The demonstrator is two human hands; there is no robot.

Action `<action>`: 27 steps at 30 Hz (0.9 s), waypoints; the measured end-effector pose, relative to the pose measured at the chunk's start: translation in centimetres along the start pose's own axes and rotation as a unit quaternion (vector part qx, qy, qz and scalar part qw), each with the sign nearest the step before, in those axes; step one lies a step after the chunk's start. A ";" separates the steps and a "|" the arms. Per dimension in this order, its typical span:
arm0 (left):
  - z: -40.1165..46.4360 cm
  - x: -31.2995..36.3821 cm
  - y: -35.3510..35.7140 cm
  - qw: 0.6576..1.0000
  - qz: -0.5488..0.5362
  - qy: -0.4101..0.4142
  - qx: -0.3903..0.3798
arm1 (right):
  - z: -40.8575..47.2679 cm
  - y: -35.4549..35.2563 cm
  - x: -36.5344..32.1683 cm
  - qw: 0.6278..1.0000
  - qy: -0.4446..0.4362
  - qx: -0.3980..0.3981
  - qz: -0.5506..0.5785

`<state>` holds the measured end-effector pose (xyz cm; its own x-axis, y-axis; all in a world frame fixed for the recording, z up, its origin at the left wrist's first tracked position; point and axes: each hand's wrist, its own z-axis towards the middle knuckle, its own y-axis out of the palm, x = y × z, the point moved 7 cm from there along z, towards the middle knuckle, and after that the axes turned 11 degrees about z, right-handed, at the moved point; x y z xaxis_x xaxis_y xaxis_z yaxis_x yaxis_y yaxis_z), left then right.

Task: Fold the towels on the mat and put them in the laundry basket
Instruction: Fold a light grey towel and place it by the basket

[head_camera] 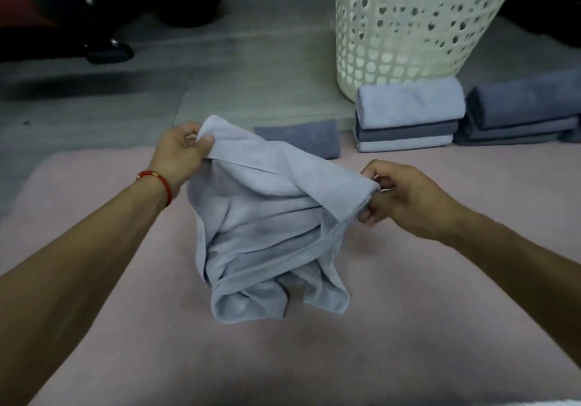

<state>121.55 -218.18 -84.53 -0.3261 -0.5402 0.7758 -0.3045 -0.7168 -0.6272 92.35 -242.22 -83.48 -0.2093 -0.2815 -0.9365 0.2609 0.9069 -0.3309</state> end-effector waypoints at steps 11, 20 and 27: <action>4.3 24.9 3.5 0.920 -0.359 0.077 -0.138 | -9.0 -20.9 -9.4 0.936 -0.062 0.185 -0.293; 3.4 33.1 15.3 0.933 -0.291 0.082 -0.197 | -22.8 -28.5 2.1 0.949 0.110 0.296 0.015; 1.9 37.8 31.2 0.942 -0.186 0.094 -0.263 | -30.4 -28.9 12.5 0.846 0.105 0.354 0.385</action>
<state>101.41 -261.79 -74.60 -0.2460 -0.1714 0.9540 -0.8143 -0.4974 -0.2993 53.55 -262.46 -82.06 0.1369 0.4368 -0.8891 0.8790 0.3602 0.3124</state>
